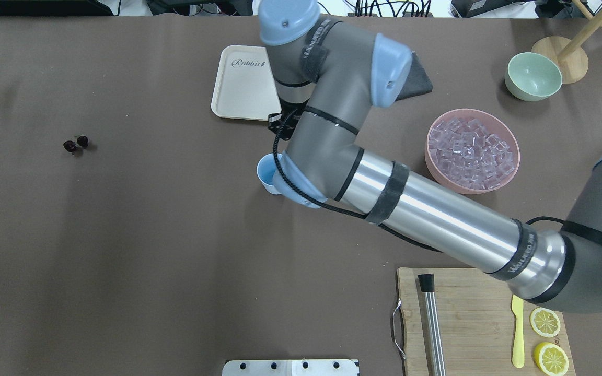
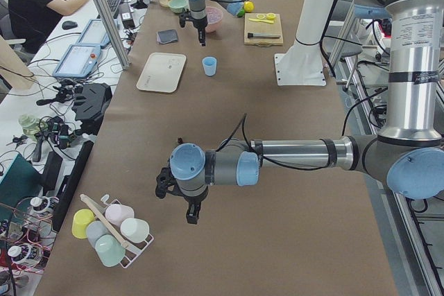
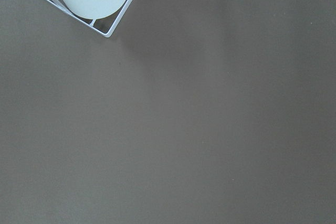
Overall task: Put ice and cherries in cup
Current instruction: 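Carry the ice cube with the right gripper over the blue cup and release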
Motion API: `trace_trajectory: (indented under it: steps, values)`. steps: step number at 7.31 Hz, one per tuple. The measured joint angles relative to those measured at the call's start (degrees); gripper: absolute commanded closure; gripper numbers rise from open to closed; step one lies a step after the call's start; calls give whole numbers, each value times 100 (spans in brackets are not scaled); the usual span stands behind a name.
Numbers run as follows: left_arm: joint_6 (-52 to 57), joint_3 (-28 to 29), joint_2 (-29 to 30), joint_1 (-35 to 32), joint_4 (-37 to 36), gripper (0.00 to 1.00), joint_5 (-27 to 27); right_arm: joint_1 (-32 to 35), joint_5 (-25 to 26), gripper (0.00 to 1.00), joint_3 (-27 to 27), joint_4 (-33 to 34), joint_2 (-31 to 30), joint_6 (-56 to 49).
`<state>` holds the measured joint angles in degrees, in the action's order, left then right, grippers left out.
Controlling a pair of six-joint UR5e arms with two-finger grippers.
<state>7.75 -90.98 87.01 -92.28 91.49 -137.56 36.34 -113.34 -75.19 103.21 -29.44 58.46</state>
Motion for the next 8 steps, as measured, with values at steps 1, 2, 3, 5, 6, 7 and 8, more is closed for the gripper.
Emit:
trace_trajectory:
  steps: [1,2,3,5,6,7,8]
  values:
    - [4,21,0,0,0,2,5,-179,77,78,252,-441,114,254]
    - [4,33,0,0,1,2,8,-278,98,56,331,-638,144,360]
    - [1,42,0,0,0,2,11,-335,103,10,321,-710,117,394]
    - [-1,48,1,0,0,2,19,-385,110,0,172,-725,-5,403]
    - [-12,42,13,0,-1,2,26,-358,102,0,-20,-657,-104,386]
    - [-43,36,95,4,-20,2,42,-219,59,0,-259,-464,-197,288]
    - [-89,29,283,25,-47,2,141,139,-84,0,-609,-247,-436,-44]
